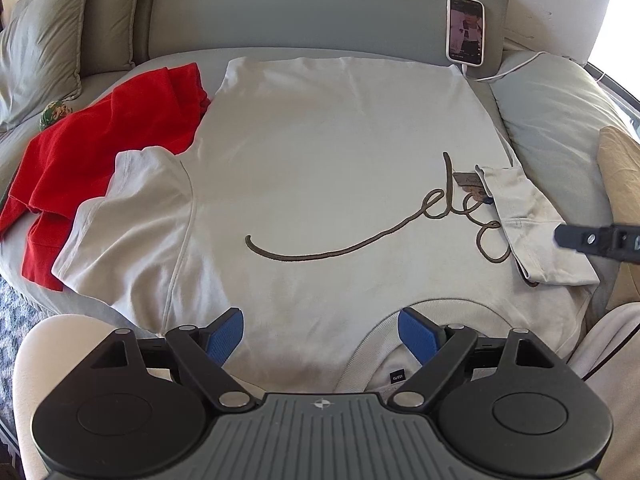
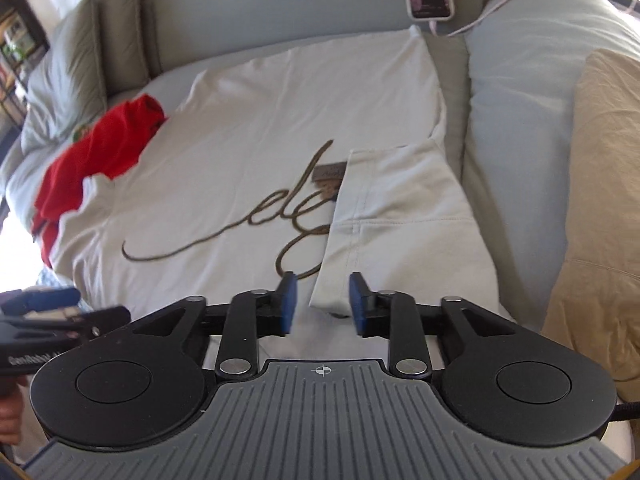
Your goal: Fold clothes
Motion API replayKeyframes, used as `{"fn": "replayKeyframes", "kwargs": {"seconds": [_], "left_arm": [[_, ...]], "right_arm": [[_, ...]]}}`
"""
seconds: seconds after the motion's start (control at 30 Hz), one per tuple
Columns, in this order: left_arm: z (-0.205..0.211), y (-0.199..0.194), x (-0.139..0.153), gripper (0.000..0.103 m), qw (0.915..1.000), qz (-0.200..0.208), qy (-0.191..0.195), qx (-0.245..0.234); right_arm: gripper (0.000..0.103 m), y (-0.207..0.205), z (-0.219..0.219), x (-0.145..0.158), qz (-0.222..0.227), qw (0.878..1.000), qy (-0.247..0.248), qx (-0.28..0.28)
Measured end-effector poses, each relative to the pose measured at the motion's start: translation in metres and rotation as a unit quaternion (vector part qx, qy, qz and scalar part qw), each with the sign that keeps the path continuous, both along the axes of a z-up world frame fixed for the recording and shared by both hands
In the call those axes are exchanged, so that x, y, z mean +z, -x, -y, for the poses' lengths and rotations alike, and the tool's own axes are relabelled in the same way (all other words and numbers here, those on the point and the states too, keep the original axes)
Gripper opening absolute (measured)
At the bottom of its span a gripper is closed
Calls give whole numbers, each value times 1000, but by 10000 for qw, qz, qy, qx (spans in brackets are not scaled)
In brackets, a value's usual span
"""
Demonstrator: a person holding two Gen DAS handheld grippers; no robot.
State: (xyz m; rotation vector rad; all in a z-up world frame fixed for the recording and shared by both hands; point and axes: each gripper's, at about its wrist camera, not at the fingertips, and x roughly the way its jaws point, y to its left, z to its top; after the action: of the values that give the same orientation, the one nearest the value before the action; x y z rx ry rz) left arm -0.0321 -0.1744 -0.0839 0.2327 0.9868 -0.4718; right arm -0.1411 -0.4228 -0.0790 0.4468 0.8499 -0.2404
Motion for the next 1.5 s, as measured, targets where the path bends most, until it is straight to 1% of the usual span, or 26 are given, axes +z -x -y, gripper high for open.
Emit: {"fn": "replayKeyframes", "kwargs": {"seconds": [0.07, 0.13, 0.2, 0.27, 0.33, 0.37, 0.4, 0.47, 0.5, 0.53, 0.57, 0.67, 0.73, 0.8, 0.87, 0.9, 0.93, 0.97, 1.07, 1.13, 1.17, 1.23, 1.3, 1.37, 1.43, 1.5], "left_arm": [[2, 0, -1, 84, 10000, -10, -20, -19], [5, 2, -1, 84, 10000, 6, -48, -41], [5, 4, 0, 84, 10000, 36, -62, -46], [2, 5, 2, 84, 10000, 63, -64, -3], [-2, 4, 3, 84, 9999, 84, -57, 74], [-4, 3, 4, 84, 9999, 89, -55, 116], [-6, 2, 4, 84, 9998, 91, -49, 151], [-10, -1, 3, 84, 9997, 66, -36, 211], [-10, -2, 1, 84, 9997, 34, -41, 240], [-11, -4, -1, 84, 9997, -16, -44, 257], [-11, -5, -3, 84, 9996, -76, -42, 266], [-11, -5, -4, 84, 9996, -133, 14, 253], [-12, -4, -4, 84, 9996, -143, 58, 256], [-14, -5, -4, 84, 9994, -167, 93, 306], [-18, -5, -2, 84, 9992, -144, 116, 359], [-21, -6, 1, 84, 9990, -120, 142, 398], [-25, -7, 3, 84, 9988, -94, 179, 453], [-29, -8, 6, 84, 9985, -68, 217, 507], [-45, -14, 18, 84, 9964, 17, 409, 739], [-61, -20, 27, 84, 9933, 73, 589, 989], [-72, -24, 31, 84, 9908, 74, 708, 1148], [-94, -31, 38, 84, 9846, 28, 943, 1472], [-116, -37, 41, 84, 9773, -26, 1133, 1792], [-140, -42, 42, 84, 9691, -32, 1236, 2134], [-161, -44, 41, 84, 9613, -22, 1259, 2452], [-183, -46, 38, 83, 9513, -53, 1330, 2779]], "right_arm": [[36, 3, 17, 5, 117, 9990, -15, -432], [25, 0, 33, 5, 130, 9964, -70, -830], [22, -15, 45, -1, 118, 9950, -132, -984], [22, -36, 50, -10, 85, 9940, 69, -1090], [23, -53, 52, -22, -75, 9929, 308, -1143], [23, -59, 55, -31, -300, 9921, 396, -1153], [22, -65, 56, -42, -652, 9894, 518, -1189], [22, -58, 55, -55, -946, 9832, 802, -1342], [19, -52, 54, -56, -971, 9818, 903, -1361], [16, -48, 50, -56, -1039, 9813, 997, -1274], [16, -44, 47, -55, -1114, 9808, 1091, -1171], [18, -35, 38, -35, -1142, 9803, 1169, -1108], [20, -27, 31, -17, -907, 9837, 1159, -1034], [23, -22, 25, -12, -870, 9872, 1006, -876], [24, -23, 20, -25, -1240, 9862, 879, -651], [25, -24, 18, -36, -1533, 9825, 910, -547], [25, -21, 14, -40, -1623, 9797, 1040, -547], [25, -19, 12, -41, -1778, 9754, 1169, -578], [25, -14, 9, -30, -1974, 9722, 1116, -583], [27, -7, 3, -11, -1668, 9781, 1086, -606], [30, -5, -2, 1, -1415, 9828, 1038, -575], [42, -1, -10, 26, -867, 9914, 844, -507], [46, -3, -18, 43, -411, 9971, 495, -395], [50, -6, -26, 56, -36, 9996, 62, -270], [57, -12, -33, 60, 105, 9992, -371, -89], [60, -19, -41, 60, 62, 9978, -662, 64]]}}
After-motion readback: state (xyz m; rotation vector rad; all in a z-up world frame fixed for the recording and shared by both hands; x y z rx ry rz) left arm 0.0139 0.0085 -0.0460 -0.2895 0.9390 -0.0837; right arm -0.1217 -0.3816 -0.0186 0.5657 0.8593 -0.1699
